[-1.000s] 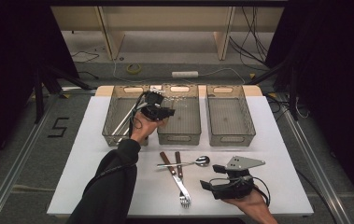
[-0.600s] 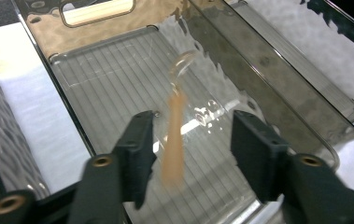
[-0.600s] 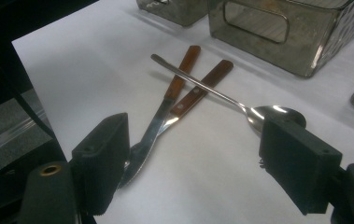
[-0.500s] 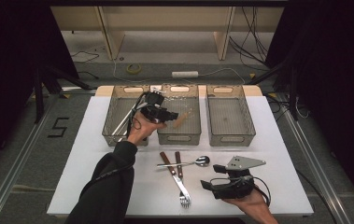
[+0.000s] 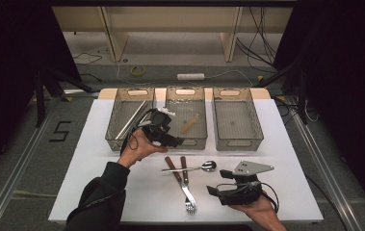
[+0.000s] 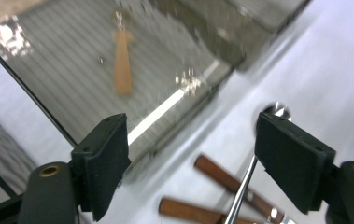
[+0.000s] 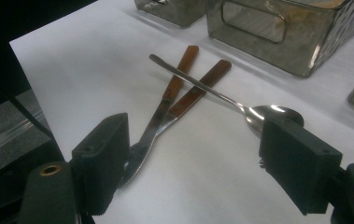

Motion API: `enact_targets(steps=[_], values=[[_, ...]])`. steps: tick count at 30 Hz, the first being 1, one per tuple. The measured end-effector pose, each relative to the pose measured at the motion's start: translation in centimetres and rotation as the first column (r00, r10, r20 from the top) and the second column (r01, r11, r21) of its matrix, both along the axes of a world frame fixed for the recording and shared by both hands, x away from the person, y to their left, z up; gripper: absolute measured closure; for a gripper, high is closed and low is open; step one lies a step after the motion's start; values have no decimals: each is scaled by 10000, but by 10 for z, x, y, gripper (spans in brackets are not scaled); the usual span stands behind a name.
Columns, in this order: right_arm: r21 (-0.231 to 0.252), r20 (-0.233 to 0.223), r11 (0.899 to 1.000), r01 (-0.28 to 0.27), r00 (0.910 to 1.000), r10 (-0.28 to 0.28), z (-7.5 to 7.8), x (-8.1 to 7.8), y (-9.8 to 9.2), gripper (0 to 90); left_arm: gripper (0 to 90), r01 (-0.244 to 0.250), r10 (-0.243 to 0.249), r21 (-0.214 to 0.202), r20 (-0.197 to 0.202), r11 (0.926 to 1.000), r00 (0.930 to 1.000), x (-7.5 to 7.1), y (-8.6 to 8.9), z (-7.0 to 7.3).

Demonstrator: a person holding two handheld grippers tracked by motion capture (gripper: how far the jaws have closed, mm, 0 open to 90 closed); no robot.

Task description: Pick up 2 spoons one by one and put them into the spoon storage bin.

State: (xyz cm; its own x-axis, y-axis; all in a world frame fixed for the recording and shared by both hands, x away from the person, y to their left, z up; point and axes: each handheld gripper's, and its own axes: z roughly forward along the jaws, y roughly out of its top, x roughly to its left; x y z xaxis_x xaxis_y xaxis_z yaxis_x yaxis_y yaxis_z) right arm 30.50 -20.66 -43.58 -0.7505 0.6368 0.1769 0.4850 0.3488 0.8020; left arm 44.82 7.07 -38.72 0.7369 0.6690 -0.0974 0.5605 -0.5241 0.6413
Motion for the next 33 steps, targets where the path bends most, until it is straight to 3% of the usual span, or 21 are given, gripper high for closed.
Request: enact_targets(steps=[4,10,14,22,29,30,33], values=[[-44,-14,10000,-16,10000,16,0,-1,0,256,226,213,-197,734,-226,9971,9996,-4,-1,-8],[-58,-25,10000,-10,10000,10,0,-1,-1,255,221,533,-476,1363,-448,9892,9979,-13,0,-12],[-71,-20,10000,-31,10000,31,0,-1,-1,256,229,1068,-961,2024,-622,9735,9934,-21,-7,-18],[-118,-38,9999,-56,10000,56,0,-1,0,256,256,1753,-1545,2501,-1007,9522,9828,-34,-14,-26],[-126,-25,9999,-72,10000,72,0,-1,0,255,294,2213,-1888,3018,-1336,9273,9729,-43,-19,-35],[-121,-36,9999,-64,10000,64,0,-2,0,255,306,2325,-1978,3151,-1386,9201,9704,-43,-20,-37],[-126,-36,9999,-64,10000,64,0,-2,0,256,341,2503,-2101,3347,-1521,9085,9658,-45,-21,-41]])
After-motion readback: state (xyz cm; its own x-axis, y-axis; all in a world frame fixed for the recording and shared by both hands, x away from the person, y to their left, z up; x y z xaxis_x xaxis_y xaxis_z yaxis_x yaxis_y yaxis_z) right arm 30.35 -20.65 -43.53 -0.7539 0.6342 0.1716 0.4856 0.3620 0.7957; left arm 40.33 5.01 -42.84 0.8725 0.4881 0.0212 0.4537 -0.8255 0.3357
